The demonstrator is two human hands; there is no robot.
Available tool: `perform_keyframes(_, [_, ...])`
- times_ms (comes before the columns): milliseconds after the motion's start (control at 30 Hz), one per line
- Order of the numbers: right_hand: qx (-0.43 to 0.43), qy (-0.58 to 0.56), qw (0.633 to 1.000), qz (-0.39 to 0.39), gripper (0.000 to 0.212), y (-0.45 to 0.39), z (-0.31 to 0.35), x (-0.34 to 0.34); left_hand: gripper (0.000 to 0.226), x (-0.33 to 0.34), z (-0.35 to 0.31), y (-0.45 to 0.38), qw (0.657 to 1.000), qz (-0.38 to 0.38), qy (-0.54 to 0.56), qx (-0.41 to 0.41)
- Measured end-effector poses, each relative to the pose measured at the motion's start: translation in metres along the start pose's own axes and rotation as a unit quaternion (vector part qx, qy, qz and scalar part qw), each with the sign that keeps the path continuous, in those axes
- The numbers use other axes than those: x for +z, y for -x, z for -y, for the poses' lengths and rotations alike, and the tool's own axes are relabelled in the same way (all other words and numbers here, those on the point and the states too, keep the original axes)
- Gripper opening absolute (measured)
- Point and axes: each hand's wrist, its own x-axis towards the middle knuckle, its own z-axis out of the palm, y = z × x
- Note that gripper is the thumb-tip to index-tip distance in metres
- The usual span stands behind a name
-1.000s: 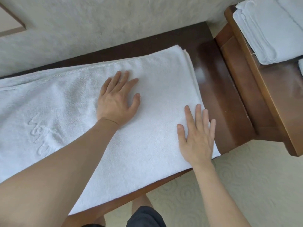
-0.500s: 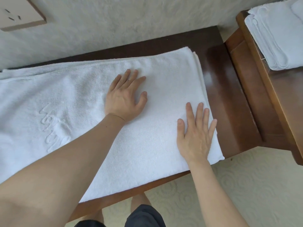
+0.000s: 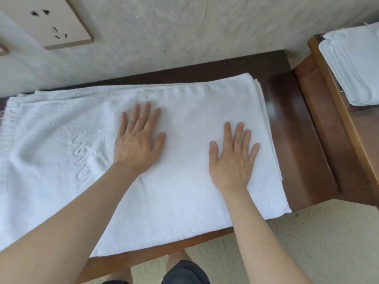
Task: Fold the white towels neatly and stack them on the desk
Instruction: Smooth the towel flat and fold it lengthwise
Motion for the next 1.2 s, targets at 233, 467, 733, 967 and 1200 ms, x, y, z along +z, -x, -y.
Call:
perform_keyframes(233, [-0.247,-0.078,0.966,0.004,0.065,-0.006,0.123,0.007,0.063,0.008,0.011,0.016,0.996,-0.008,-0.045,-0.074])
perform_keyframes(467, [-0.264,-0.025,0.964,-0.031,0.062,-0.009,0.132,0.028,0.061,-0.003,0.057,0.027,0.999,-0.008,-0.034,-0.041])
perform_keyframes(733, [-0.176,-0.039,0.983,-0.025,0.07,0.004,0.177,0.027,0.066,-0.024,0.128,0.047,0.991,-0.023,-0.042,-0.124])
perform_keyframes(967, [-0.246,-0.019,0.969,-0.032,0.063,0.026,0.24,0.053,0.064,-0.025,0.152,0.049,0.997,-0.019,-0.027,-0.07])
perform_keyframes(1200, [-0.236,0.014,0.97,-0.054,0.064,0.027,0.241,0.054,0.066,-0.048,0.231,0.06,0.986,-0.037,-0.009,-0.16])
